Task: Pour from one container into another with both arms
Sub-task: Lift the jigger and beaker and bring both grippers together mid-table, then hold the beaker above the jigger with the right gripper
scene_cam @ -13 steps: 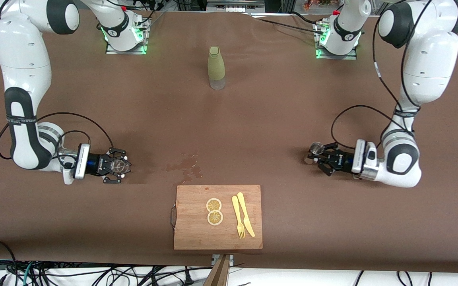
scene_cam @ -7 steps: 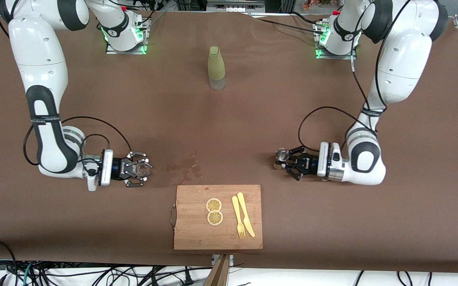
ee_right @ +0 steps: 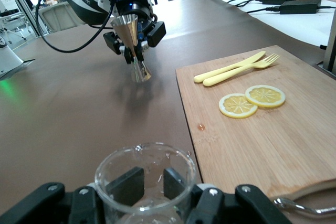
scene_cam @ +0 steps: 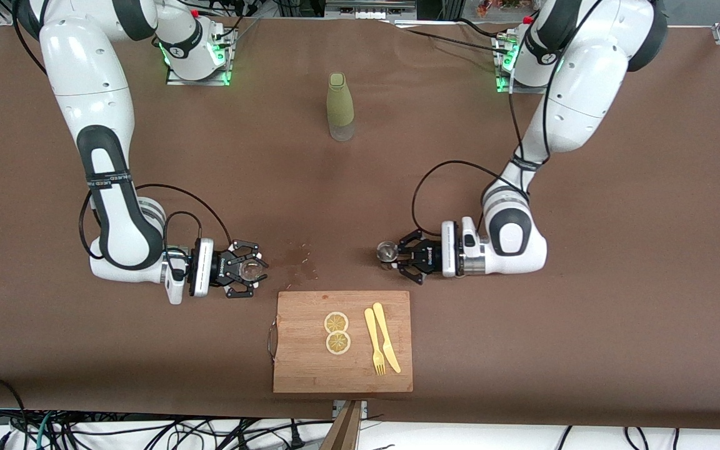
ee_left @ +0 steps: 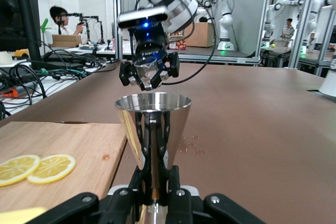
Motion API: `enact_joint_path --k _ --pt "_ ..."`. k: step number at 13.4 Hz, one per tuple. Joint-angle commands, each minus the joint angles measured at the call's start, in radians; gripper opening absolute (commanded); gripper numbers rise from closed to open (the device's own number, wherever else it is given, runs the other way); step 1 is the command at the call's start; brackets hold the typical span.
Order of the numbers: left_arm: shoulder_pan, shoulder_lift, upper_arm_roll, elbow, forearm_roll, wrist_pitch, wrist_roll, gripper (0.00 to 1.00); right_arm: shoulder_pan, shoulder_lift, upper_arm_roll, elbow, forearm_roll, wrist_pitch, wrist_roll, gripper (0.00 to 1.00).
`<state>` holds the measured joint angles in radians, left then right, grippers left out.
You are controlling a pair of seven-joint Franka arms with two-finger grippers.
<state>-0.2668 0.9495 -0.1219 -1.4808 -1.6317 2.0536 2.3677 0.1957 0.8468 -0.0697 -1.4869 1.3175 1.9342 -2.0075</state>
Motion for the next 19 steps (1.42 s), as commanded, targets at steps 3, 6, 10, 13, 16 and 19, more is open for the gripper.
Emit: enact_joint_path --k 3,6,10,13,16,19 --pt "-0.107 -0.011 0.013 0.01 -0.083 0.124 -0.042 0.0 0.031 -0.071 0.005 -0.012 -0.08 0.038 0.14 0.27" --pt "-0.149 -0.001 0.016 0.022 -0.108 0.181 -0.071 0.0 0.06 -0.078 0.001 -0.01 -0.101 0.061 0.231 0.27" --pt "-0.248 0.028 0.057 0.094 -0.171 0.264 -0.129 0.0 0.09 -0.097 0.025 0.019 -0.213 0.129 0.331 0.27" --pt "-0.301 0.058 0.096 0.154 -0.18 0.295 -0.191 0.0 0.105 -0.097 0.028 0.019 -0.244 0.141 0.34 0.27" --pt "-0.331 0.068 0.119 0.183 -0.192 0.324 -0.234 0.0 0.119 -0.098 0.031 0.022 -0.306 0.16 0.38 0.27" --pt "-0.361 0.095 0.131 0.23 -0.194 0.371 -0.287 0.0 0.137 -0.098 0.031 0.022 -0.333 0.161 0.388 0.27"
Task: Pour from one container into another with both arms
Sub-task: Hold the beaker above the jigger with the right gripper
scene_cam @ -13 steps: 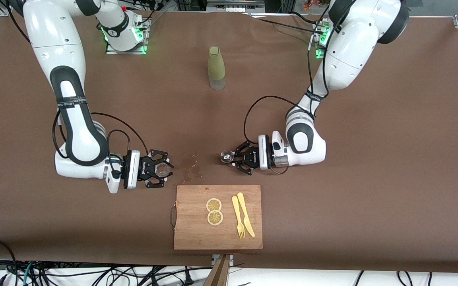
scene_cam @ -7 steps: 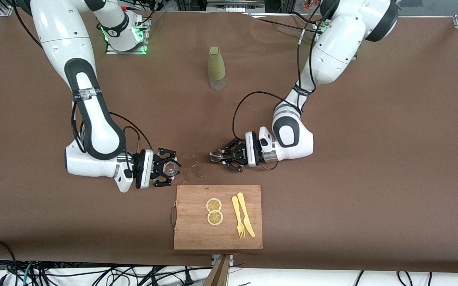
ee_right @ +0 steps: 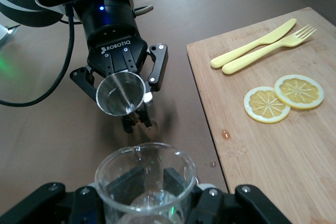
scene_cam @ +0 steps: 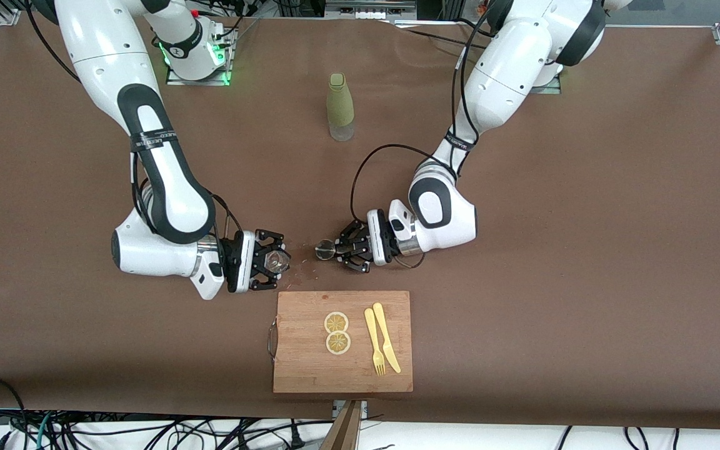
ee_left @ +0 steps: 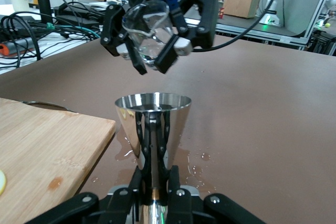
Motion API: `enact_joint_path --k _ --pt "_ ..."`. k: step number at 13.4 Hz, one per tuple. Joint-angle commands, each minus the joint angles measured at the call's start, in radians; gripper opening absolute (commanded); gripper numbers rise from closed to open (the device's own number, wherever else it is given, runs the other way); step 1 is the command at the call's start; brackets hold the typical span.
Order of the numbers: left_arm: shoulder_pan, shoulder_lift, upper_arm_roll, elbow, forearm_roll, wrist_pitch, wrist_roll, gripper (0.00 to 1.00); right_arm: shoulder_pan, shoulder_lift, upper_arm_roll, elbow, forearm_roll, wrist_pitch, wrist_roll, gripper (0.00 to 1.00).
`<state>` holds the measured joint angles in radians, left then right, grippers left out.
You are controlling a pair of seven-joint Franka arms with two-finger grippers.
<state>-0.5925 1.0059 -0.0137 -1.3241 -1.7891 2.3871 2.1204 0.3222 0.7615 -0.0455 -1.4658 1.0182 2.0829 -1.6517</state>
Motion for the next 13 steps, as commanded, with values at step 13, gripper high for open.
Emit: enact_joint_path --k 13 --pt "-0.07 0.062 0.044 0.137 -0.035 0.081 -0.122 0.0 0.057 -0.013 0.007 0.028 -0.161 0.045 0.122 0.27"
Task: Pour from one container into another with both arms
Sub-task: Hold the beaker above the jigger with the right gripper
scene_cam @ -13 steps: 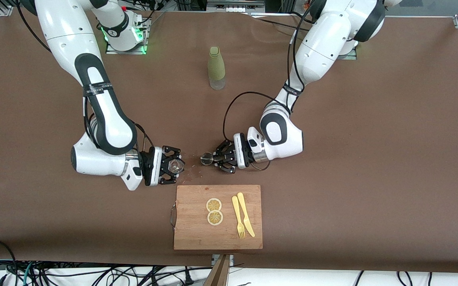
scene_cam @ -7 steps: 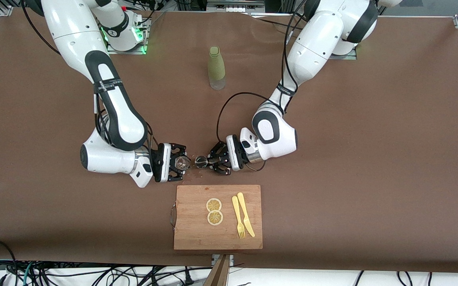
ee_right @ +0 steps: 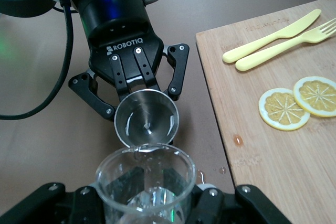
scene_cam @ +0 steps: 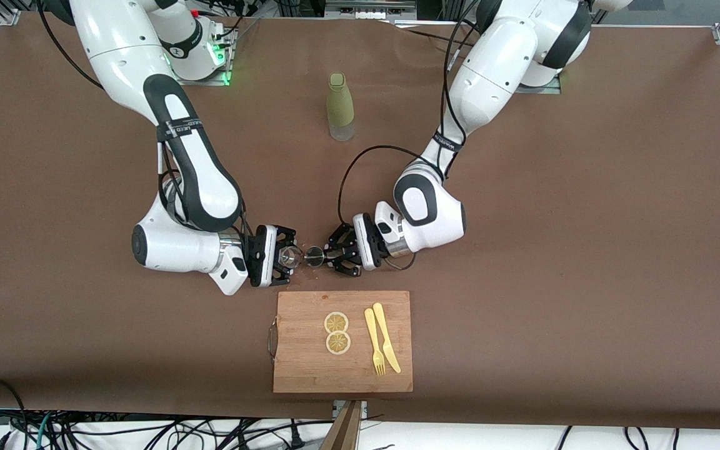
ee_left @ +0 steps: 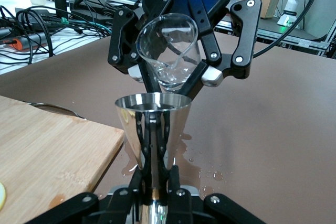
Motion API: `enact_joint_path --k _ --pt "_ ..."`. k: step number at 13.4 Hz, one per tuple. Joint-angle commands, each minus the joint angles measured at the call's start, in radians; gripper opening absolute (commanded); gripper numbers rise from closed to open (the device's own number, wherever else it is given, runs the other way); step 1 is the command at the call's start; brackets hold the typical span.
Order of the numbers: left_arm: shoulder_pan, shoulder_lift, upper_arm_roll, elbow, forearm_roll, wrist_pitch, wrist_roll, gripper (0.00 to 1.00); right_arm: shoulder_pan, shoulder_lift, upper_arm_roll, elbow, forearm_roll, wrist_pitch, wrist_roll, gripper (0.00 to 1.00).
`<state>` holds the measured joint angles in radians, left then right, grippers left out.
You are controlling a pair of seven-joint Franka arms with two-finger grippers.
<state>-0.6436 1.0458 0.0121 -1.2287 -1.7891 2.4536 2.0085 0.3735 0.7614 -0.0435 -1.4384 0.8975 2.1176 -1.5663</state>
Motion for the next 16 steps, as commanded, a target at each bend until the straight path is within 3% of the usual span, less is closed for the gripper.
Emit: enact_joint_path --k 1,16 --pt "-0.019 0.022 0.019 0.043 -0.035 0.015 -0.01 0.0 0.01 -0.013 0.005 0.001 -0.066 0.013 0.063 0.27" --pt "-0.019 0.022 0.023 0.041 -0.035 0.013 -0.008 0.0 0.045 -0.013 0.005 0.049 -0.242 0.013 0.268 0.27"
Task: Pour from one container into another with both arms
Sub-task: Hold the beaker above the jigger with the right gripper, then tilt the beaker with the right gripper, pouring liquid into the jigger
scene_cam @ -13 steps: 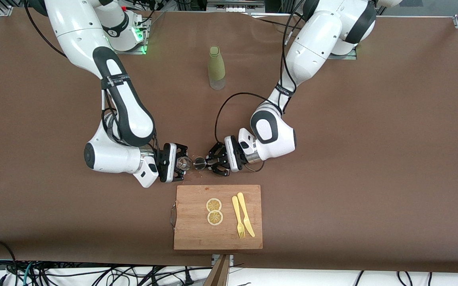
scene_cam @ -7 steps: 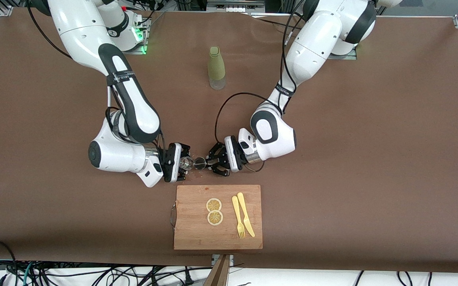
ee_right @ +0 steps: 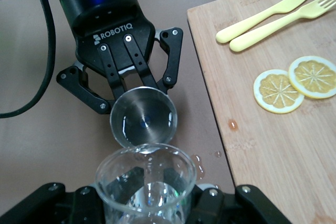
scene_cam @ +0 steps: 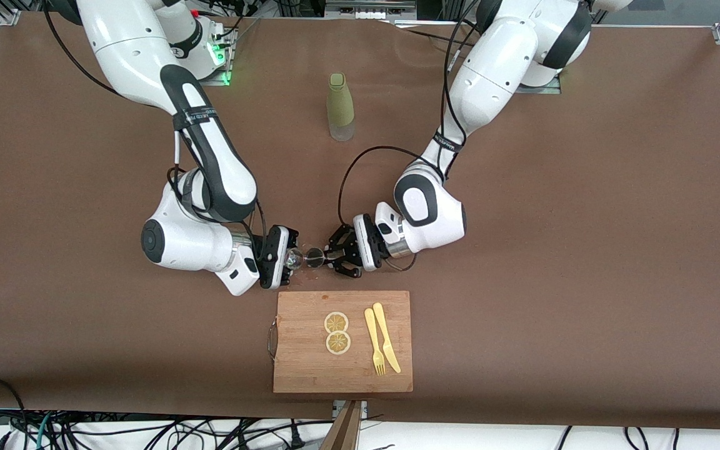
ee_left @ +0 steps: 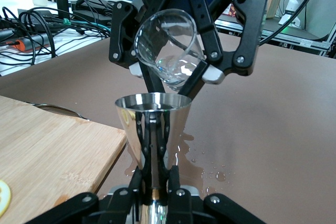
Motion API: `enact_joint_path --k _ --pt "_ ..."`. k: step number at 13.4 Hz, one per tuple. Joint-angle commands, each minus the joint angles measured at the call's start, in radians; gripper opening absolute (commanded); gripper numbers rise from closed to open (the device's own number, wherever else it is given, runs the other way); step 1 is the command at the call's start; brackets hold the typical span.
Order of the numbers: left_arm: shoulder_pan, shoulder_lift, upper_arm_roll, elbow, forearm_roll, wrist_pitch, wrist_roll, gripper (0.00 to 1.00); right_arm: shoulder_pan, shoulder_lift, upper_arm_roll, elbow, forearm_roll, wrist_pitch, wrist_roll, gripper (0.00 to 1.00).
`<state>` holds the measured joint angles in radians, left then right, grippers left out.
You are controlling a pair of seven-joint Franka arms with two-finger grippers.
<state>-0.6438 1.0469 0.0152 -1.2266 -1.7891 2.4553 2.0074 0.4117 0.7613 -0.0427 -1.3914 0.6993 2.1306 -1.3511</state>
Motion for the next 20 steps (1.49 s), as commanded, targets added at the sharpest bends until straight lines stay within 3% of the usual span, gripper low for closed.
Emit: enact_joint_path --k 1,3,8,20 --pt "-0.019 0.021 0.02 0.039 -0.035 0.01 -0.007 0.0 0.009 -0.013 0.006 0.003 -0.056 0.0 0.069 0.27" --pt "-0.019 0.021 0.022 0.038 -0.035 0.008 -0.004 0.0 0.016 -0.013 0.004 0.011 -0.063 0.0 0.075 0.27" --pt "-0.019 0.021 0.022 0.038 -0.035 0.007 -0.001 0.0 0.021 -0.013 0.032 0.042 -0.205 -0.008 0.207 0.27" --pt "-0.019 0.021 0.022 0.038 -0.035 0.007 -0.002 0.0 0.032 -0.022 0.046 0.046 -0.342 -0.018 0.351 0.26"
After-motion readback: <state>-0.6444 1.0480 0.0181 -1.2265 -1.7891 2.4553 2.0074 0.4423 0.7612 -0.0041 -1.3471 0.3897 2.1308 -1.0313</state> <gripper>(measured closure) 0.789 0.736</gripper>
